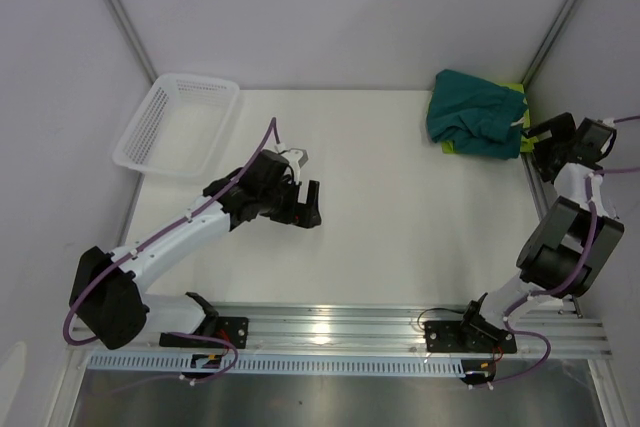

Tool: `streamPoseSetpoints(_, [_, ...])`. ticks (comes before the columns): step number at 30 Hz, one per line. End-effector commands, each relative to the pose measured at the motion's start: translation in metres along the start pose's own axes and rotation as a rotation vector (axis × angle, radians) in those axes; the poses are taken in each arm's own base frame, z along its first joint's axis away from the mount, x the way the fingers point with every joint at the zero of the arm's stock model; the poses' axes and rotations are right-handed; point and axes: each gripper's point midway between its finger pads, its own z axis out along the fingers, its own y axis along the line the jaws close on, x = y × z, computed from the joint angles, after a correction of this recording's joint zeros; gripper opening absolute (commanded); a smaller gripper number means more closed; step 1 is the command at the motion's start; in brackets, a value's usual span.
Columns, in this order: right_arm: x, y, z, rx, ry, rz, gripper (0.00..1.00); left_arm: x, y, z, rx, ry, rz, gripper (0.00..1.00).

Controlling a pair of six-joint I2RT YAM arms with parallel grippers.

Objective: Fold and stack the shorts
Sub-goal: Neatly place the folded shorts to the corner

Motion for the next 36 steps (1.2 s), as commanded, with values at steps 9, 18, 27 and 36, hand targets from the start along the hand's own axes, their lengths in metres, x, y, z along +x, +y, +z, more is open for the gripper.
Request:
streamPoseSetpoints(9, [0.043,0.032,-0.011,-0.15,-0.014,0.165,1.0,-0.01,-0.009,-0.008,0.07,-0.046,0.037,0.99])
streamPoseSetpoints(18, [0.087,0.024,0.013,-0.119,0.024,0.306,0.99,-0.008,-0.008,-0.014,0.069,-0.06,0.042,0.99])
streamPoseSetpoints(27, [0.091,0.017,0.039,-0.127,-0.046,0.363,1.0,-0.01,-0.008,-0.015,0.078,-0.061,0.047,0.99])
streamPoseSetpoints(36, [0.079,0.021,0.071,-0.141,-0.101,0.356,0.99,-0.009,-0.007,-0.009,0.084,-0.044,0.042,0.99])
